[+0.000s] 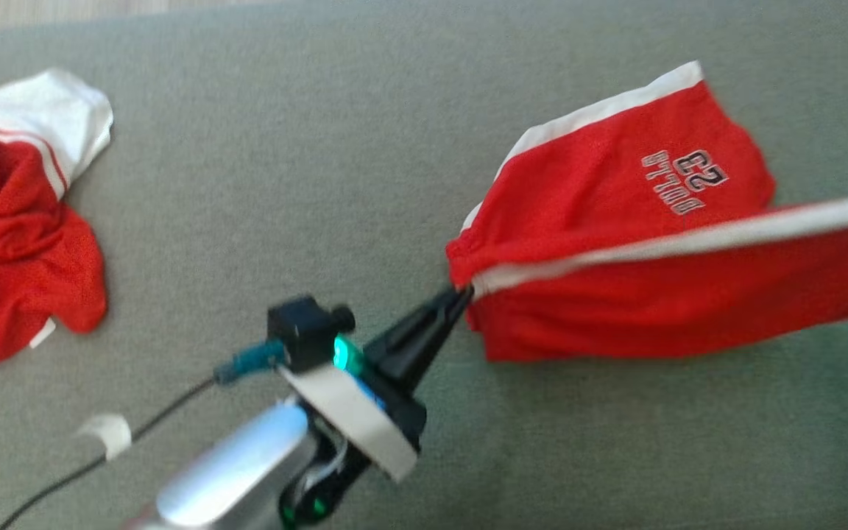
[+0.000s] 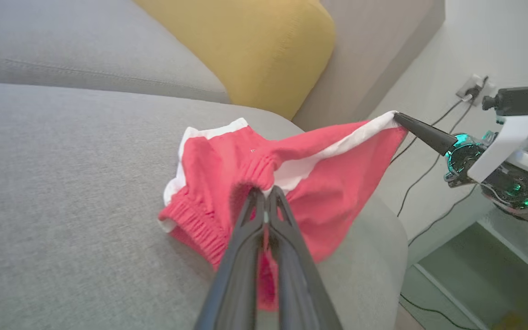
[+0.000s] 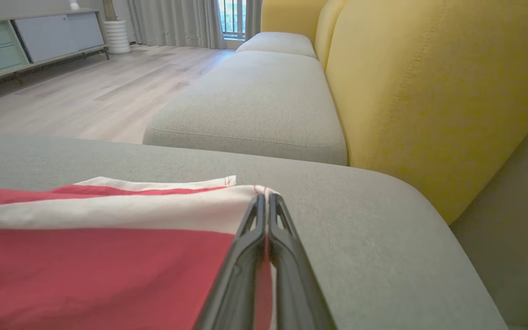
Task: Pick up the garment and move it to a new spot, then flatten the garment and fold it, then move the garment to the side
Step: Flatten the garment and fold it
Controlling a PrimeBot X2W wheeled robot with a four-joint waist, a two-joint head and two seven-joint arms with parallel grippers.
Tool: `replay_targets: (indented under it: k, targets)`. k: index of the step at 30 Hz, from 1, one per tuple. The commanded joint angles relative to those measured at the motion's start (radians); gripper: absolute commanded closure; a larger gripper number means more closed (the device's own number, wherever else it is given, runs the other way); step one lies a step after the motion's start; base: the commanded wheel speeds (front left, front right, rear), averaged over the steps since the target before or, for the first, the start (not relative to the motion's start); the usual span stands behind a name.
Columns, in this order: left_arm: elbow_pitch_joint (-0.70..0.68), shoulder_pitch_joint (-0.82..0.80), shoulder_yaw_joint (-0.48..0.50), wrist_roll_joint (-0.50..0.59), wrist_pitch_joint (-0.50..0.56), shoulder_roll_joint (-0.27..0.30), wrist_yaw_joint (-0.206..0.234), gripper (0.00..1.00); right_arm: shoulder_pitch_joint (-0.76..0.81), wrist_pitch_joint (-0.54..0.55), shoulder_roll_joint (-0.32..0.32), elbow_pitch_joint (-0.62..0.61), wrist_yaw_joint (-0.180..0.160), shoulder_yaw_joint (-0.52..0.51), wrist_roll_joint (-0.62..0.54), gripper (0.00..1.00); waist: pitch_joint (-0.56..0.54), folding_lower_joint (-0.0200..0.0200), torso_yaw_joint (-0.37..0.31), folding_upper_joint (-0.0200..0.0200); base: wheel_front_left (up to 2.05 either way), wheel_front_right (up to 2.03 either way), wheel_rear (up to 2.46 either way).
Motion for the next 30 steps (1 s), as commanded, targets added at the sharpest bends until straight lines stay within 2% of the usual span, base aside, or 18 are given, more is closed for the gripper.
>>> replay_targets:
  k: [1,8,9,12,19,28,29,30]
  targets:
    - [0.002,-0.064,0.058,-0.041,0.013,-0.010,-0.013,1.00,-0.093,0.011,-0.071,0.001,0.007,0.038,0.019,1.00,0.064,-0.0003,0.031,0.0000,0.00,0.00,0.00]
    - [0.081,-0.161,0.105,-0.139,0.061,-0.057,-0.026,1.00,-0.394,0.062,-0.135,0.127,0.007,0.239,0.053,1.00,0.142,-0.0003,0.048,0.0000,0.00,0.00,0.00]
    - [0.081,-0.161,0.105,-0.139,0.061,-0.057,-0.026,1.00,-0.394,0.062,-0.135,0.127,0.007,0.239,0.053,1.00,0.142,-0.0003,0.048,0.0000,0.00,0.00,0.00]
    - [0.109,-0.205,0.105,-0.133,0.070,-0.062,-0.029,1.00,-0.509,0.084,-0.155,0.192,0.007,0.335,0.060,1.00,0.171,-0.0003,0.058,0.0000,0.00,0.00,0.00]
    - [0.156,-0.272,0.106,-0.114,0.050,-0.073,-0.034,1.00,-0.731,0.056,-0.157,0.350,0.007,0.496,0.087,1.00,0.218,-0.0003,0.079,0.0000,0.00,0.00,0.00]
    - [0.180,-0.293,0.096,-0.104,0.041,-0.070,-0.036,1.00,-0.883,-0.001,-0.145,0.519,0.007,0.642,0.157,1.00,0.235,-0.0003,0.097,0.0000,0.00,0.00,0.00]
    - [0.183,-0.293,0.096,-0.104,0.039,-0.070,-0.035,0.91,-0.895,-0.006,-0.141,0.533,0.007,0.655,0.164,1.00,0.235,-0.0003,0.098,0.0000,0.00,0.00,0.00]
    - [0.186,-0.292,0.096,-0.103,0.037,-0.071,-0.033,0.70,-0.905,-0.011,-0.136,0.547,0.007,0.669,0.175,0.90,0.235,-0.0003,0.098,0.0000,0.00,0.00,0.00]
